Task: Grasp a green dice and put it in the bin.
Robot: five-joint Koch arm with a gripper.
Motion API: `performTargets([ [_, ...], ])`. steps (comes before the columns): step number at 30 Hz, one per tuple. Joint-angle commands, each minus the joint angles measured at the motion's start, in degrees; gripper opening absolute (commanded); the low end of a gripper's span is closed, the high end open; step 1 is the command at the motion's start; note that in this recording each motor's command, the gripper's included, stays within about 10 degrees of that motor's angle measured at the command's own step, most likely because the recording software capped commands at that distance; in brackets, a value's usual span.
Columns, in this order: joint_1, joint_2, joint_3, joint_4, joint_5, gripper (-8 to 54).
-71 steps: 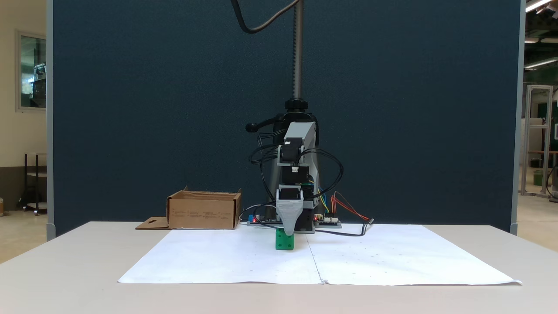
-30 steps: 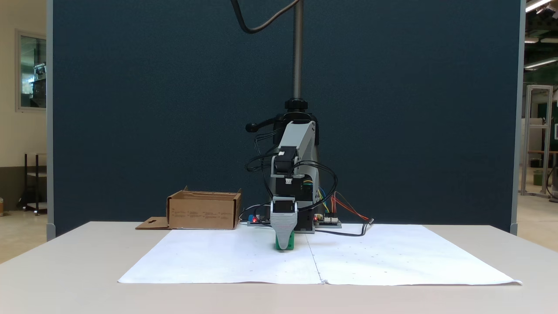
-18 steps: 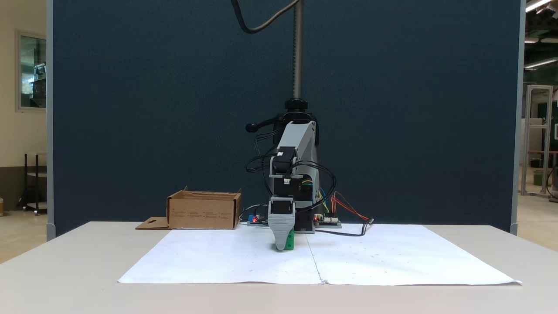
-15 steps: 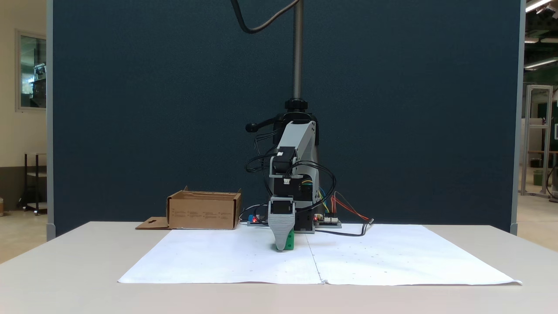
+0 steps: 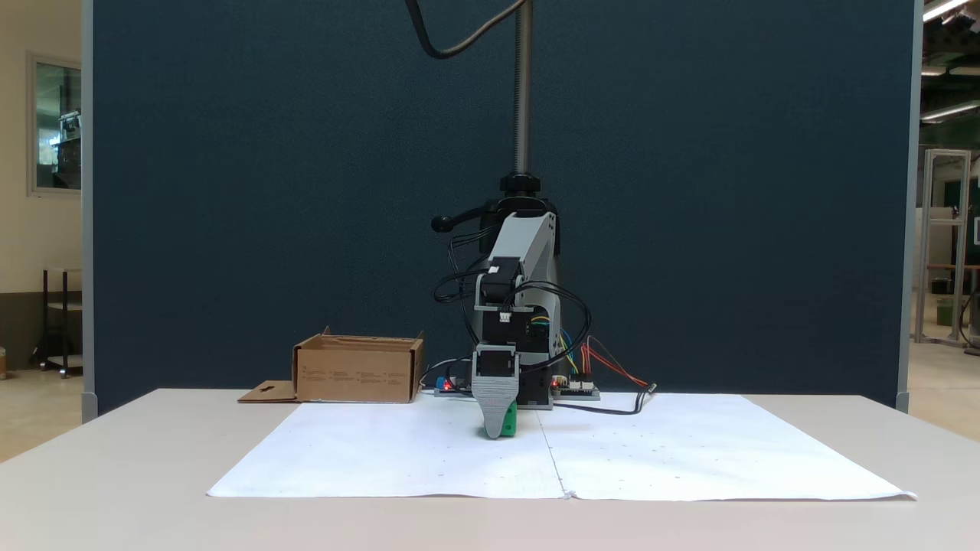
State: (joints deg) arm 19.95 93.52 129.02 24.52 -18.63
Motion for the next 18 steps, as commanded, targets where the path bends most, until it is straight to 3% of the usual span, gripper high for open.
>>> performTargets([
  [1, 0.4, 0.3, -1.0, -3.1, -4.1, 12.0],
  [7, -0.8, 0.5, -13.2, 12.1, 3.8, 12.1],
  [13, -0.1, 0.4, -36.4, 28.4, 12.2, 12.1],
  [18, 12.4, -0.3, -52.8, 41.6, 13.6, 12.0],
])
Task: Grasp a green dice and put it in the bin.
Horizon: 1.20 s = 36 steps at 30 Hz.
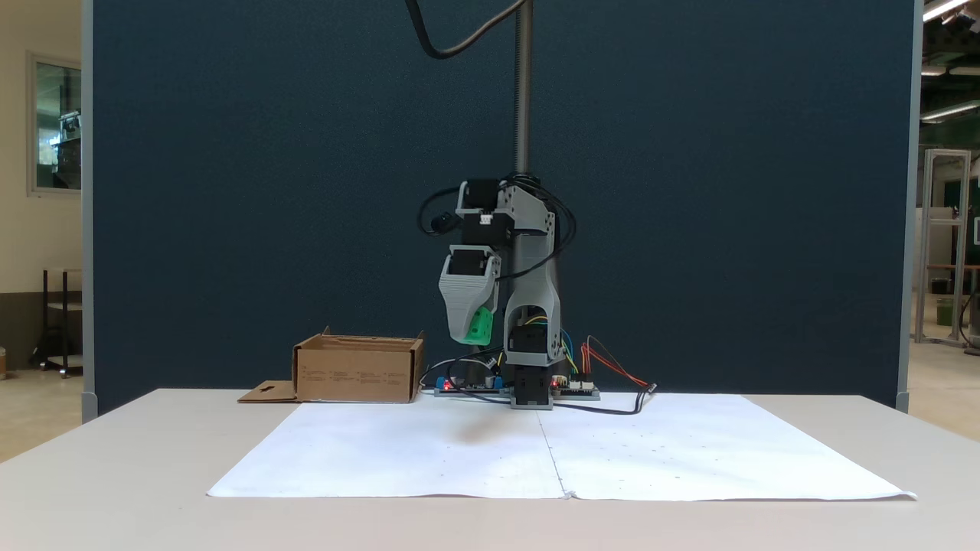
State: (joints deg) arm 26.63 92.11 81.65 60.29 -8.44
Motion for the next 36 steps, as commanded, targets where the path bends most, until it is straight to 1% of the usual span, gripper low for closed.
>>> performTargets([
  [1, 8.2, 0.9, -7.1, 5.8, 3.4, 12.1],
  [6, 26.6, -0.4, -13.0, 5.6, 1.3, 12.0],
  [10, 41.9, -1.3, -14.3, 3.7, -3.1, 12.0],
  [14, 53.7, -3.7, -14.3, 0.8, -4.8, 12.0],
  [19, 68.6, -8.6, -14.3, -2.4, -10.5, 12.0],
  [24, 76.6, -11.9, -14.3, -3.5, -13.8, 12.1],
  [29, 78.8, -12.6, -14.2, -3.5, -14.8, 12.0],
  [30, 78.8, -12.8, -13.6, -3.5, -14.7, 19.2],
  [31, 78.8, -12.8, -13.1, -3.5, -14.6, 28.7],
  [32, 78.8, -12.8, -13.0, -3.4, -13.8, 32.9],
  [33, 78.8, -12.8, -12.5, -3.5, -12.3, 35.3],
  [34, 78.7, -12.8, -12.0, -3.5, -12.0, 39.4],
  [36, 78.5, -12.8, -12.0, -3.8, -8.3, 39.4],
])
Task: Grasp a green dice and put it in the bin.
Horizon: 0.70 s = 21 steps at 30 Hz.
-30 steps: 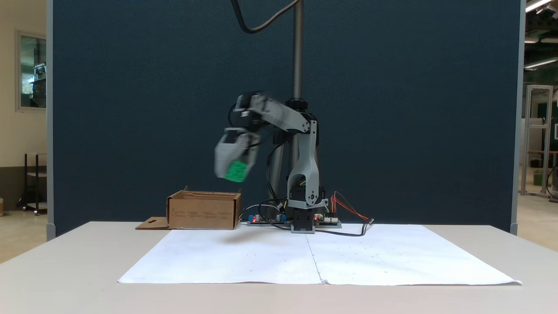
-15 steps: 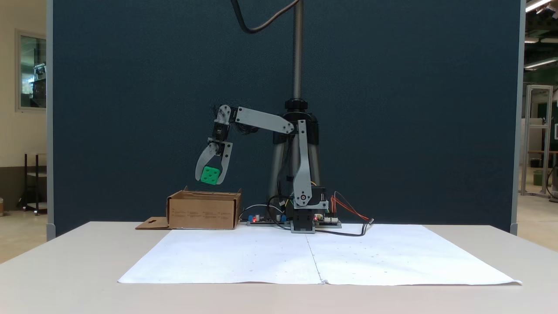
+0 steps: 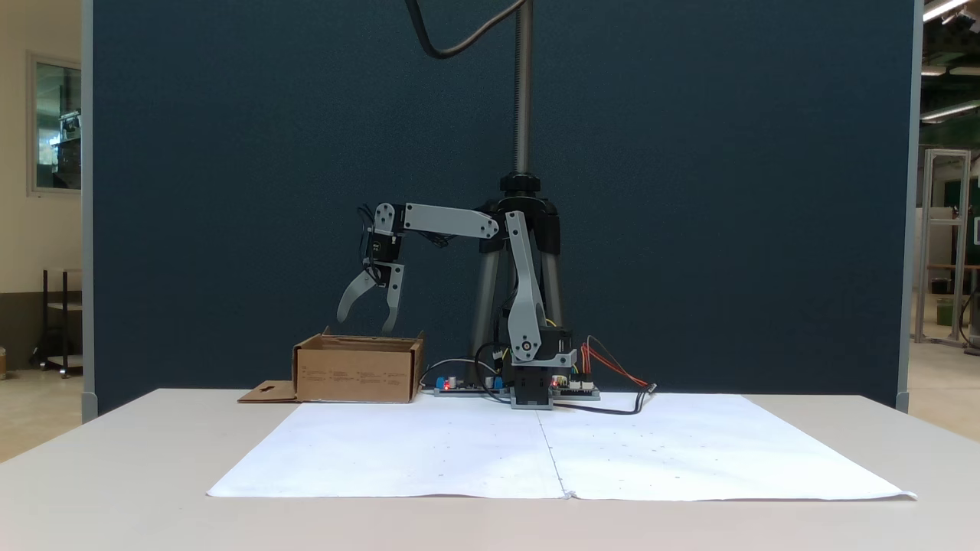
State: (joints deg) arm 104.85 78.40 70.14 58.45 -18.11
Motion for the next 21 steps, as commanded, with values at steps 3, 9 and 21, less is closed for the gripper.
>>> performTargets([
  [3, -1.2, 0.9, -0.5, -4.7, 7.2, 39.6],
  [9, -15.3, 6.0, -0.6, -6.4, 18.9, 43.4],
  [21, -59.2, 10.7, -0.1, -9.6, 20.3, 43.5],
])
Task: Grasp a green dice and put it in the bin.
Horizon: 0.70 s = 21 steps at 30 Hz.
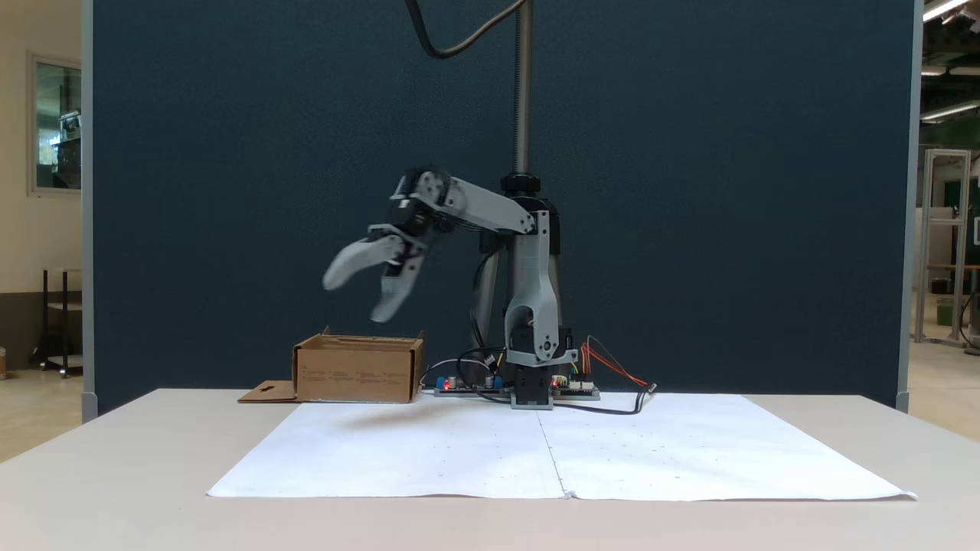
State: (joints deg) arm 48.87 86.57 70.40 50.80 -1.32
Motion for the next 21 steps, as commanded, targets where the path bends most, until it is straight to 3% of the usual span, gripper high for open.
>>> performTargets([
  [1, -6.5, 2.5, -0.4, -1.9, 3.5, 43.5],
  [12, -37.7, 4.0, 11.2, -19.5, 3.9, 43.5],
  [21, -51.5, 20.5, 52.5, -43.7, 2.5, 44.5],
])
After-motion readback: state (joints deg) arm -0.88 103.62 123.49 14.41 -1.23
